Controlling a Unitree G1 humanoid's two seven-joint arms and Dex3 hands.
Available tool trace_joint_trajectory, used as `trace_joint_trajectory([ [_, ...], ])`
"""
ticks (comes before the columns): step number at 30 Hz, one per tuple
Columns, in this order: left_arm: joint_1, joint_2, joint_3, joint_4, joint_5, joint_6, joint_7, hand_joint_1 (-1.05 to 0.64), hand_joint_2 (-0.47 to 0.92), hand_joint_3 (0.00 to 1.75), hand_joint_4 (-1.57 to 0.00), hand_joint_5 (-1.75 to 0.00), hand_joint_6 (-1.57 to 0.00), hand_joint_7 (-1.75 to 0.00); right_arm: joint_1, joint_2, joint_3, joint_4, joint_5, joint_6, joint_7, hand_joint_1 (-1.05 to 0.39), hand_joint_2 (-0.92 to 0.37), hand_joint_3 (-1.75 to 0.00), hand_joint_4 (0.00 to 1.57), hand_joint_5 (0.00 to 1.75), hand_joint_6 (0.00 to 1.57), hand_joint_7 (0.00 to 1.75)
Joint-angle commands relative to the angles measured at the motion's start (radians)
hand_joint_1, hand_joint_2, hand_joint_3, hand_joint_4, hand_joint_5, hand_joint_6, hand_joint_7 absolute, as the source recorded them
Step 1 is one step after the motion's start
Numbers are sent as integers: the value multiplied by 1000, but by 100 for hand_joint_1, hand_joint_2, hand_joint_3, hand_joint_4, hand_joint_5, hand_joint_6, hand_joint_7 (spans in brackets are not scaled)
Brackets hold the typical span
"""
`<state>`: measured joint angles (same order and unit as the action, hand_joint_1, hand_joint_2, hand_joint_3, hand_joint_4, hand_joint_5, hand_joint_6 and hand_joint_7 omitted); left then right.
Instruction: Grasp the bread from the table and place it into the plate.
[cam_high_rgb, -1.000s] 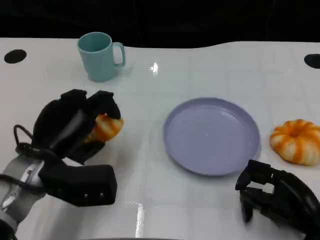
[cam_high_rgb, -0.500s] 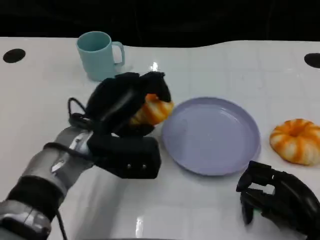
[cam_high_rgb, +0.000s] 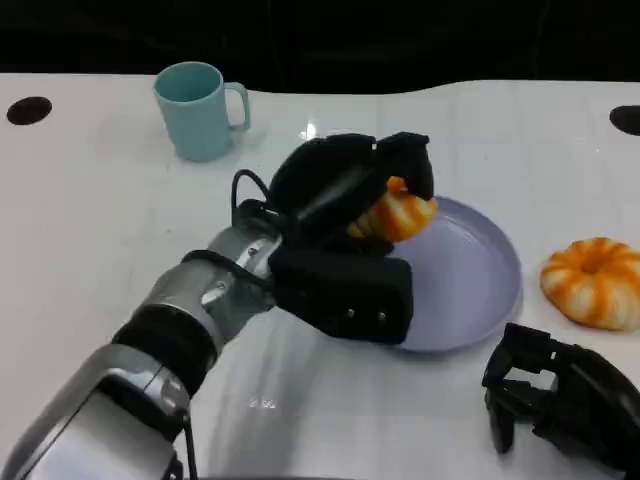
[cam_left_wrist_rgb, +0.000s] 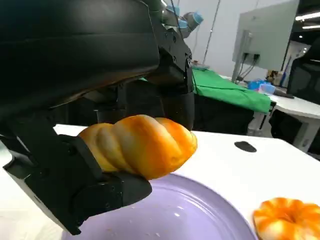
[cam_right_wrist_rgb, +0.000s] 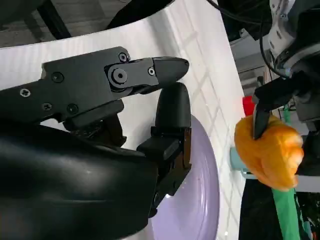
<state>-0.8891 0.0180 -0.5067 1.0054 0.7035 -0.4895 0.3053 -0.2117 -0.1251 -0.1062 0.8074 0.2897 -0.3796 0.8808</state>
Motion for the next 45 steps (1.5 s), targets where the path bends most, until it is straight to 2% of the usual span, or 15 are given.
trace_joint_trajectory([
  [1, -56, -36, -41, 34, 42, 25, 41, -26, 51, 115, -95, -175, -71, -175, 8, -11, -9, 24, 1, 20, -4, -56, -92, -22, 72, 175, 68, 147],
  [6, -73, -55, -68, 62, 64, 44, 65, -23, 52, 107, -96, -175, -69, -175, 5, -10, -10, 29, 1, 14, 3, -55, -92, -22, 73, 175, 68, 146],
  [7, -82, -66, -82, 72, 78, 68, 59, -25, 53, 103, -96, -175, -69, -167, 7, -8, -8, 24, -3, 11, -2, -56, -92, -22, 73, 175, 68, 147],
  [9, -95, -82, -102, 86, 93, 103, 41, -30, 65, 76, -95, -175, -76, -134, 9, -6, -4, 19, -11, 2, -13, -57, -92, -22, 74, 175, 69, 149],
  [12, -97, -88, -111, 98, 86, 123, 5, -31, 69, 65, -84, -175, -76, -131, 10, -4, -1, 12, -19, 5, -25, -58, -92, -23, 75, 175, 69, 150],
  [13, -94, -88, -114, 100, 84, 133, -22, -33, 70, 67, -70, -148, -65, -123, 12, -3, 0, 6, -21, 11, -32, -58, -92, -23, 75, 175, 69, 150],
  [15, -92, -87, -123, 98, 86, 156, -75, -35, 77, 57, -59, -114, -55, -88, 16, -2, 3, -4, -24, 18, -41, -58, -92, -22, 75, 175, 69, 150],
  [16, -92, -86, -125, 95, 87, 162, -87, -36, 82, 50, -56, -104, -53, -74, 17, -2, 5, -6, -25, 20, -43, -58, -92, -21, 75, 175, 69, 150],
  [18, -93, -83, -137, 93, 98, 176, -107, -36, 85, 46, -54, -99, -52, -66, 18, -1, 6, -8, -26, 15, -45, -58, -92, -21, 75, 175, 69, 150],
  [19, -95, -81, -147, 93, 107, 184, -117, -49, 89, 47, -24, -90, -26, -53, 18, -1, 7, -8, -27, 11, -45, -59, -92, -22, 74, 175, 68, 149],
  [21, -97, -79, -159, 92, 113, 195, -128, -55, 91, 47, -8, -86, -13, -47, 19, 0, 8, -7, -27, 7, -45, -59, -92, -22, 74, 175, 68, 149],
  [25, -101, -78, -166, 88, 108, 221, -170, -72, 92, 49, 0, -27, -1, -12, 20, -1, 9, -14, -28, 10, -48, -59, -92, -22, 74, 175, 68, 149],
  [30, -97, -69, -177, 77, 115, 227, -170, -84, 92, 59, 0, -1, 0, -6, 13, 0, 3, -5, -10, 28, -30, -57, -92, -22, 74, 175, 69, 149],
  [38, -85, -37, -184, 36, 110, 224, -194, -89, 92, 63, 0, 0, -1, -7, 14, -2, 4, -8, -18, 25, -37, -57, -92, -22, 73, 175, 67, 150],
  [45, 21, 83, -130, -173, 54, 213, -276, -87, 92, 60, -4, -3, -1, -5, 11, 1, 8, -5, -25, 10, -45, -59, -92, -23, 71, 175, 67, 148],
])
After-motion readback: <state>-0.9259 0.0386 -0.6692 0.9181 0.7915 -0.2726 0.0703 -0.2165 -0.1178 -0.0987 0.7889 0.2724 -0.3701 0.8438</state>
